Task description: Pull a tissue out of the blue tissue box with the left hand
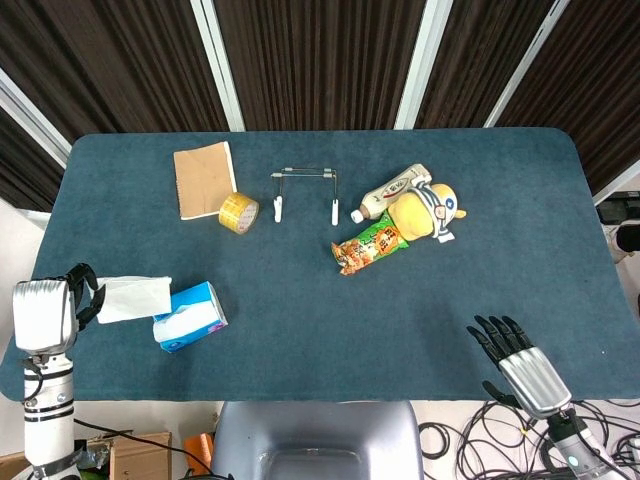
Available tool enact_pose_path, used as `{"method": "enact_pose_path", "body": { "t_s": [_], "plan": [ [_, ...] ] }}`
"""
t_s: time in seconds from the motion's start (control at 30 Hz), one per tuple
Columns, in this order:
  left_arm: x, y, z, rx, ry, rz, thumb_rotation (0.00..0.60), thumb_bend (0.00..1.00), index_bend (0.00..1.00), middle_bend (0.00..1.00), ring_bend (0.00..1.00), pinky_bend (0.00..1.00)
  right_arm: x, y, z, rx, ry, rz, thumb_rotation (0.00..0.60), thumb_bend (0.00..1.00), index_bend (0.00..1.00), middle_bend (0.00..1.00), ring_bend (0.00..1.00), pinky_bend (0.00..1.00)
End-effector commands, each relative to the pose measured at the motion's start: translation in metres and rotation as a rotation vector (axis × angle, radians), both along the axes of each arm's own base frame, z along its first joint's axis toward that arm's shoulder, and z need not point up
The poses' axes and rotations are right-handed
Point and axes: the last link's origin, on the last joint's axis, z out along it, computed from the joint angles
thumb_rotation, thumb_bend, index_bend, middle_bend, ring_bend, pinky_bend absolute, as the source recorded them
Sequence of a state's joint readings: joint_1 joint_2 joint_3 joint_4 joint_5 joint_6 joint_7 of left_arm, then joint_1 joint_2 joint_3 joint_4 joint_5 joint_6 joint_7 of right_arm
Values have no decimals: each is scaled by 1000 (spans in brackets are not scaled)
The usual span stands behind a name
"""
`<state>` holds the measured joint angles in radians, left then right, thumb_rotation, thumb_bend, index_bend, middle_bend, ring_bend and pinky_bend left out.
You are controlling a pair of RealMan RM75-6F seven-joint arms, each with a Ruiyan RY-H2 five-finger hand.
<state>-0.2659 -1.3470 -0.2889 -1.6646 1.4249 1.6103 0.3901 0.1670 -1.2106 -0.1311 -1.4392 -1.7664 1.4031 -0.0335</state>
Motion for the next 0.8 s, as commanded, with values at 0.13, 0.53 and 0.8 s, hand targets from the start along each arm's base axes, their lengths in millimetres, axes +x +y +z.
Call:
{"method": "enact_pose_path", "body": {
  "t_s": [0.13, 0.53, 0.8],
  "plan": [
    [-31, 16, -5, -22, 53, 30, 600, 518, 724, 1000, 1000, 1000, 0, 0, 0, -1, 0, 0, 600, 218, 5, 11, 0, 72],
    [-69, 5, -36, -149, 33, 45, 600, 490, 699, 1000, 1000, 1000, -1, 3, -1, -3, 8, -1, 600, 217, 6, 10, 0, 72],
    [-87, -1, -50, -195, -17, 51, 600, 436, 524, 891, 912, 918, -1, 3, -3, -2, 16, -7, 600, 218, 6, 11, 0, 72]
  ]
}}
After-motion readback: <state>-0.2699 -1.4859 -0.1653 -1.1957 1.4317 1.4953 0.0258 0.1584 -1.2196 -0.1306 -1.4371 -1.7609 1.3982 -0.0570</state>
